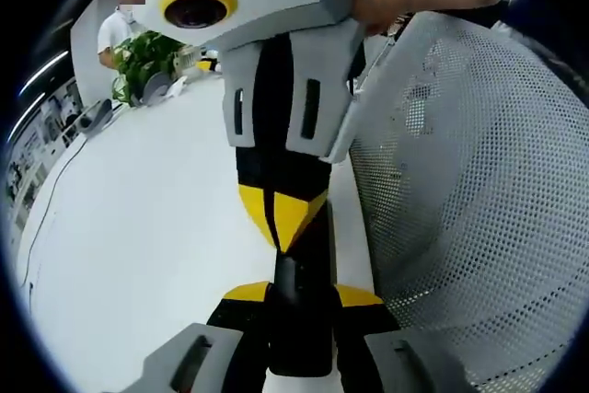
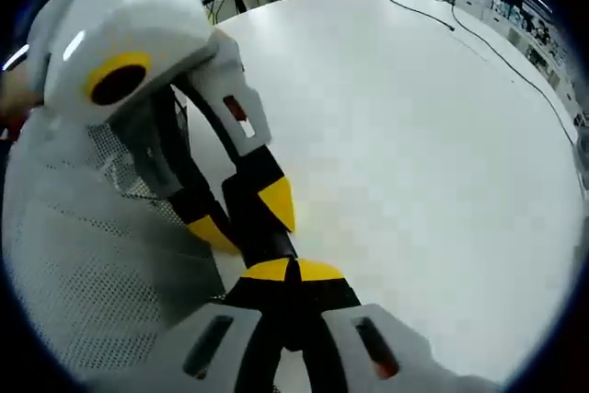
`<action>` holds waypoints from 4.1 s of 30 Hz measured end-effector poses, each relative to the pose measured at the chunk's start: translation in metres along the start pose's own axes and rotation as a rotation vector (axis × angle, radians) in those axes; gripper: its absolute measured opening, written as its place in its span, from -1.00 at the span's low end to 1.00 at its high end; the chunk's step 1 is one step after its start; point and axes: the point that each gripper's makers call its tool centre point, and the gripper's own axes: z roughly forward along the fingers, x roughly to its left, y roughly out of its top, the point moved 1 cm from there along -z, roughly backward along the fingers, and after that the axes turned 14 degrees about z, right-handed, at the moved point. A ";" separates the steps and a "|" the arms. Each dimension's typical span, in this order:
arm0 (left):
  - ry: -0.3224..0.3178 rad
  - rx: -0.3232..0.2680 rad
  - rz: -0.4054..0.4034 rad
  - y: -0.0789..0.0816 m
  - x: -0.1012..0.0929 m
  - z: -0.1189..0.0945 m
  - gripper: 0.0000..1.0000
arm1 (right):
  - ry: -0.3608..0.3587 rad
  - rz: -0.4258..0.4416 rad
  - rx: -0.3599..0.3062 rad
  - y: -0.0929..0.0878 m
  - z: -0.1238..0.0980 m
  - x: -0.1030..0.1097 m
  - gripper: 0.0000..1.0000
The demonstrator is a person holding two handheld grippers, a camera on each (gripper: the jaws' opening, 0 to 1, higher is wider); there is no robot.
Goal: Press the specified remote control buttons in sequence, fully releasing each button before pressing the next.
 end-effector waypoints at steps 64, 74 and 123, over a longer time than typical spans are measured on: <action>-0.004 -0.060 -0.021 0.000 0.000 -0.001 -0.49 | -0.047 -0.296 -0.095 0.005 0.005 0.019 -1.00; -0.005 -0.066 -0.026 0.000 0.000 -0.001 -0.49 | -0.018 -0.326 -0.087 0.007 0.008 0.024 -1.00; -0.004 -0.053 -0.008 0.000 0.000 -0.001 -0.49 | -0.011 -0.277 -0.139 0.008 0.009 0.024 -0.94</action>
